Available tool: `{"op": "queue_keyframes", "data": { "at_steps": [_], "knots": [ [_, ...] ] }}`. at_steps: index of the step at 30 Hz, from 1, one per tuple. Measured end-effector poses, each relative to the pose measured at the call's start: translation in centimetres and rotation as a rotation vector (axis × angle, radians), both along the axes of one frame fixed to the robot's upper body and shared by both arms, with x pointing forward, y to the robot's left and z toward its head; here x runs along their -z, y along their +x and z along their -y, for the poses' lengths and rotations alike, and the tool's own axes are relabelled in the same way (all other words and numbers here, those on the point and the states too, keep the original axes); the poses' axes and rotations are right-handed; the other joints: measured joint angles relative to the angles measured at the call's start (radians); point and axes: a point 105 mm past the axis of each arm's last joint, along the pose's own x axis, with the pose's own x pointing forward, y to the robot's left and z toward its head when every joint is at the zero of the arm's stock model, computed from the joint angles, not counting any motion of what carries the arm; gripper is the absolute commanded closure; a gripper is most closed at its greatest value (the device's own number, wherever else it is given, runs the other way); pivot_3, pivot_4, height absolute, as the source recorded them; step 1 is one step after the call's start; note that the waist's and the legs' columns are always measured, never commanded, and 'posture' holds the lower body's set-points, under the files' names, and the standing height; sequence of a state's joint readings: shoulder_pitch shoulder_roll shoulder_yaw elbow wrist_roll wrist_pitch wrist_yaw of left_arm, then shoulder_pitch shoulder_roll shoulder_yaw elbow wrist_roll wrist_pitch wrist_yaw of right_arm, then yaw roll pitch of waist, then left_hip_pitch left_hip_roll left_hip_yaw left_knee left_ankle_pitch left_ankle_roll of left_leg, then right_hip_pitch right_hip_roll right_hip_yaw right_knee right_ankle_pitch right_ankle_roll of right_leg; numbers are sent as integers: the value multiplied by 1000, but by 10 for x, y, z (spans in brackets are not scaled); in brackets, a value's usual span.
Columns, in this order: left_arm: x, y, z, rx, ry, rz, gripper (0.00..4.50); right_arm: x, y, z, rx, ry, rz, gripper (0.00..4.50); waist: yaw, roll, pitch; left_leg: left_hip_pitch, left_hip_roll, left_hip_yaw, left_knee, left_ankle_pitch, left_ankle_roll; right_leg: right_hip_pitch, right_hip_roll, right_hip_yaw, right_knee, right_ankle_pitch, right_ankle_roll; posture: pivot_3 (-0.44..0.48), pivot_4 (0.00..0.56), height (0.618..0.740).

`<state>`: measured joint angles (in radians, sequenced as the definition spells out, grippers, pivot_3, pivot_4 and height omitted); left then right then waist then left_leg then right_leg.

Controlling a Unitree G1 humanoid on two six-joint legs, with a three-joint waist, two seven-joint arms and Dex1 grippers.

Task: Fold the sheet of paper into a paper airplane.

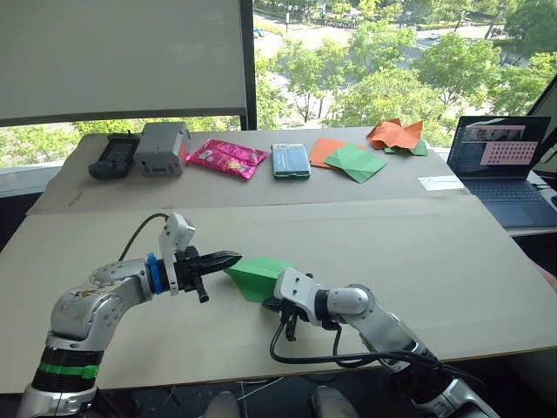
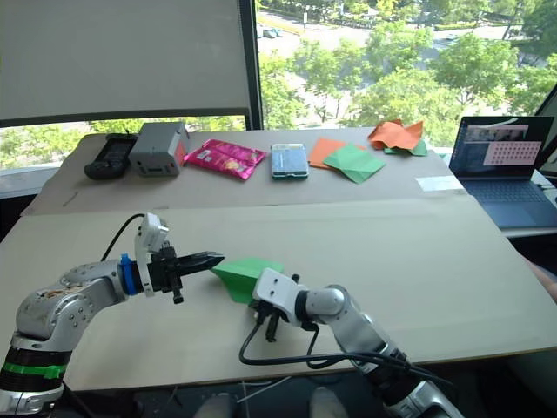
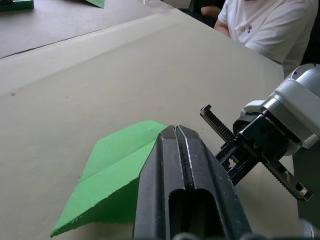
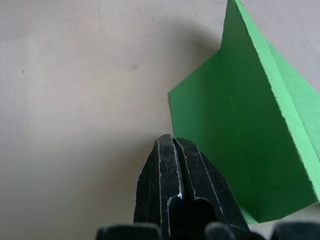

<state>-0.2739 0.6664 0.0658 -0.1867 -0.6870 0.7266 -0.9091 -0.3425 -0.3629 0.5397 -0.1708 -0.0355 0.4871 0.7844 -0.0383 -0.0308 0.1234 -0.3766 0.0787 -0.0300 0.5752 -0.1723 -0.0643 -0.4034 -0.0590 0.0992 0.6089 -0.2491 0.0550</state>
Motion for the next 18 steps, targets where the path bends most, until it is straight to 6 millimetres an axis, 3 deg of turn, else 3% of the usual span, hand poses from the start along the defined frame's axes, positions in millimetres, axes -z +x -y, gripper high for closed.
{"op": "queue_keyframes", "data": {
  "at_steps": [11,18],
  "knots": [
    [28,31,14,41,83,-16,4500,0,-2,0,30,-7,-38,4482,2,0,-2,-1,-1,-1,0,0,0,1,0,0,0,0,0,0,150,721],
    [41,26,13,73,134,-35,4500,0,-3,-1,43,-4,-34,4482,-1,1,-3,-1,-1,-1,0,0,1,0,0,0,0,0,0,0,150,721]
  ]
}}
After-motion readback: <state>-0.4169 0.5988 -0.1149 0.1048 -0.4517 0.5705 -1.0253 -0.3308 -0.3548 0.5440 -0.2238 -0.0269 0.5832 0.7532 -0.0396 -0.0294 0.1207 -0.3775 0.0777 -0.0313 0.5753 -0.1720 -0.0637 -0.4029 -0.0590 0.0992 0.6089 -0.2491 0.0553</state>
